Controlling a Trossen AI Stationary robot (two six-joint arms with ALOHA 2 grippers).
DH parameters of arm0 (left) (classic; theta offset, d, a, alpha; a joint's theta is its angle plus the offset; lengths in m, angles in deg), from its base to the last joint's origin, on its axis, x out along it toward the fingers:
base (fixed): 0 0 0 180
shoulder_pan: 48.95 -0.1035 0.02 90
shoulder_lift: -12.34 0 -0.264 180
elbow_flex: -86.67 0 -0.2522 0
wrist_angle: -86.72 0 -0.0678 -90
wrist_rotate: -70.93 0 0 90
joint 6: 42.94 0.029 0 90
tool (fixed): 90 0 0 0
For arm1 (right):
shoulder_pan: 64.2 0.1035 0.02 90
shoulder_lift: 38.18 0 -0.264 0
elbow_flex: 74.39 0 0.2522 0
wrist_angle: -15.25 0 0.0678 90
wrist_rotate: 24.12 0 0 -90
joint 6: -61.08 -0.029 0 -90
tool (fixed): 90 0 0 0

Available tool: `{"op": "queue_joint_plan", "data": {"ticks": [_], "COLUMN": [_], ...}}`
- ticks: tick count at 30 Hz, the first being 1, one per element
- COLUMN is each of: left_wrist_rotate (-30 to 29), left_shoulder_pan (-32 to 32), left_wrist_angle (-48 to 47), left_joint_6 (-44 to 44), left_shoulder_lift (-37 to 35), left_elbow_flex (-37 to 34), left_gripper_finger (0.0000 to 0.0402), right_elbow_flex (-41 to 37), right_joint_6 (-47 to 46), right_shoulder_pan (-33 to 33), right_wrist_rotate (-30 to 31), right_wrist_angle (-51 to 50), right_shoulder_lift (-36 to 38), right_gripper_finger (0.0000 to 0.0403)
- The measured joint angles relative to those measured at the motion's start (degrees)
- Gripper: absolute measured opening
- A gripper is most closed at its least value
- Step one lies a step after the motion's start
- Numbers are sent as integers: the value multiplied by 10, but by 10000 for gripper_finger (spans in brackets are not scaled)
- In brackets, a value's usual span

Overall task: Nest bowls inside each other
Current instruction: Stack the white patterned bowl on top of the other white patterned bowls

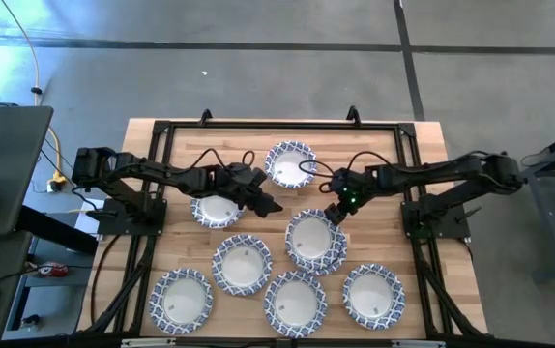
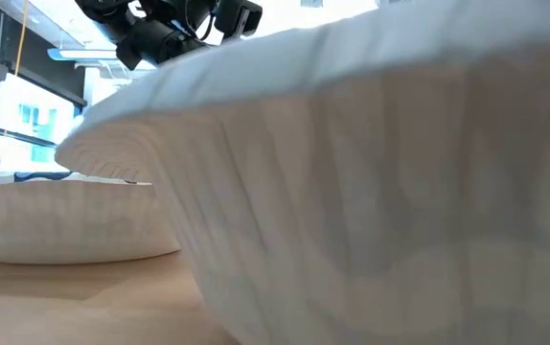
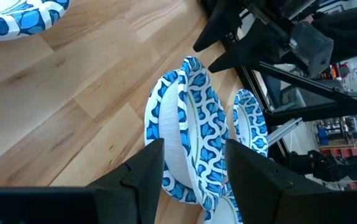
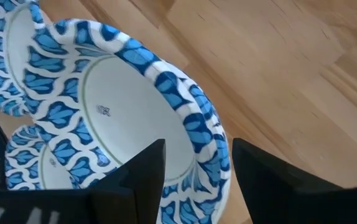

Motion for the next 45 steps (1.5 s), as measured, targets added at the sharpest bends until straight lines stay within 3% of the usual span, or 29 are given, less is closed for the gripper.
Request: {"op": "queue_joint_plan", "data": {"ticks": [19,33,45], "left_wrist_rotate": [2,2,2], "left_shoulder_pan": [0,0,0], "left_wrist_angle": [1,2,2], "left_joint_6": [4,10,10], "left_shoulder_lift": [0,0,0], "left_elbow_flex": [0,0,0], "left_gripper_finger": [159,159,159], "right_elbow_flex": [0,0,0], "right_joint_6": [2,2,-5], "right_shoulder_pan": [0,0,0], "right_wrist_rotate": [-11,-37,-58], "right_wrist_angle": [31,23,18], "right_shoulder_lift": [-44,-44,-44], "right_gripper_finger": [176,85,78]}}
